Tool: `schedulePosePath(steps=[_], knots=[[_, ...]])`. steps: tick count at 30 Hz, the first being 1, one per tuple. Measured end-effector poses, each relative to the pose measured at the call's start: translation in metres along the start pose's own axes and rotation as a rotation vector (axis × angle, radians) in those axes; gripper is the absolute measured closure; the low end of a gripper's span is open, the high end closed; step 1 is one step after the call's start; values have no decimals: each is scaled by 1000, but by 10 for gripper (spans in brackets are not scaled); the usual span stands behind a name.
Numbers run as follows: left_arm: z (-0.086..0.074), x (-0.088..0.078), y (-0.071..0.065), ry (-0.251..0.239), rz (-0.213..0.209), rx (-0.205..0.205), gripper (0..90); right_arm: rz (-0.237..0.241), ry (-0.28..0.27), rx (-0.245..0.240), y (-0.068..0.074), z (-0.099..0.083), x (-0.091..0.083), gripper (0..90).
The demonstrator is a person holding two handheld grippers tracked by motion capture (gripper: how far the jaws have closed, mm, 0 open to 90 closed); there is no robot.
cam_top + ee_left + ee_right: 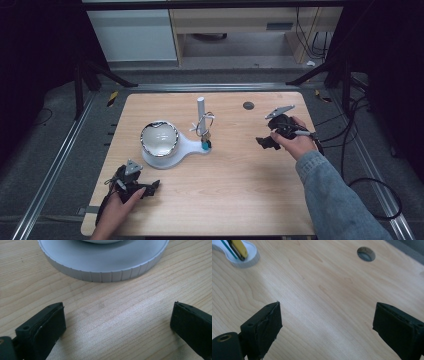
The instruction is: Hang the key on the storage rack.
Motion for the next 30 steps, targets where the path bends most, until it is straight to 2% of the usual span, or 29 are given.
schedulePosePath(steps=[10,17,20,24,30], knots=[[0,0,0,0,0,0,0,45,43,35,23,-33,26,88],[0,0,0,0,0,0,0,68,47,50,37,-49,37,89],[0,0,0,0,0,0,0,60,48,63,35,-54,40,90],[0,0,0,0,0,0,0,40,48,94,26,-61,44,90],[0,0,0,0,0,0,0,14,31,161,12,-71,50,93]])
Point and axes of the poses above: each handheld gripper's, and its own axes: x roughly forward along the jaws, z roughly out of its top, y roughly to its left, the point moved 10 cm from there along x, roughly forward along the jaws, and after that the axes turned 11 degrees about -x, right-handed, at the moved point
